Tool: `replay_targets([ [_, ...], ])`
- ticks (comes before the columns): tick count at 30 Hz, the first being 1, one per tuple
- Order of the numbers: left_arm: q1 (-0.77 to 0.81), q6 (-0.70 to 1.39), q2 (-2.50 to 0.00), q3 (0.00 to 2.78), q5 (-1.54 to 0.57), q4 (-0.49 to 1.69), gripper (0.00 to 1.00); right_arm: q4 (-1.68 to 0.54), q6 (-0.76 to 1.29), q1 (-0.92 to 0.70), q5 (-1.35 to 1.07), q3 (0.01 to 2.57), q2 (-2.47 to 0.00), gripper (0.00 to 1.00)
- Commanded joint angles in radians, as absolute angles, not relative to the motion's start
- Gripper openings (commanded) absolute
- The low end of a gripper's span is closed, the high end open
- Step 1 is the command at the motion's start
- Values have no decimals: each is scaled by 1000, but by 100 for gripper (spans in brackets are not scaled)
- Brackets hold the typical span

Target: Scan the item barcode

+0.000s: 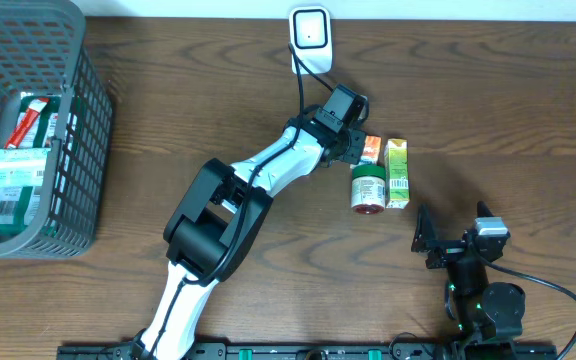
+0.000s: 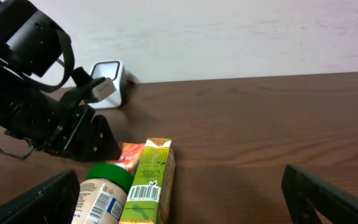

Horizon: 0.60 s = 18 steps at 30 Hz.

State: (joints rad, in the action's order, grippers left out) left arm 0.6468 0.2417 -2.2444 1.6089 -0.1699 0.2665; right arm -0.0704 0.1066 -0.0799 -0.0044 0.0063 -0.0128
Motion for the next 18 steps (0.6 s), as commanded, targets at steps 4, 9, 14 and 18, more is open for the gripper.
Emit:
replay_targets([
  [4, 592, 216, -2248, 1614, -1, 327, 47, -75, 118, -87, -6, 6, -9, 99],
  [9, 528, 163, -2216, 1614, 21, 387, 47, -75, 118, -87, -6, 5, -9, 99],
  [14, 469, 160, -2156, 1614, 20, 440, 47, -75, 118, -87, -6, 6, -9, 99],
  [18, 456, 157, -2088, 1614, 19, 468, 48, -75, 118, -87, -6, 6, -9, 99],
])
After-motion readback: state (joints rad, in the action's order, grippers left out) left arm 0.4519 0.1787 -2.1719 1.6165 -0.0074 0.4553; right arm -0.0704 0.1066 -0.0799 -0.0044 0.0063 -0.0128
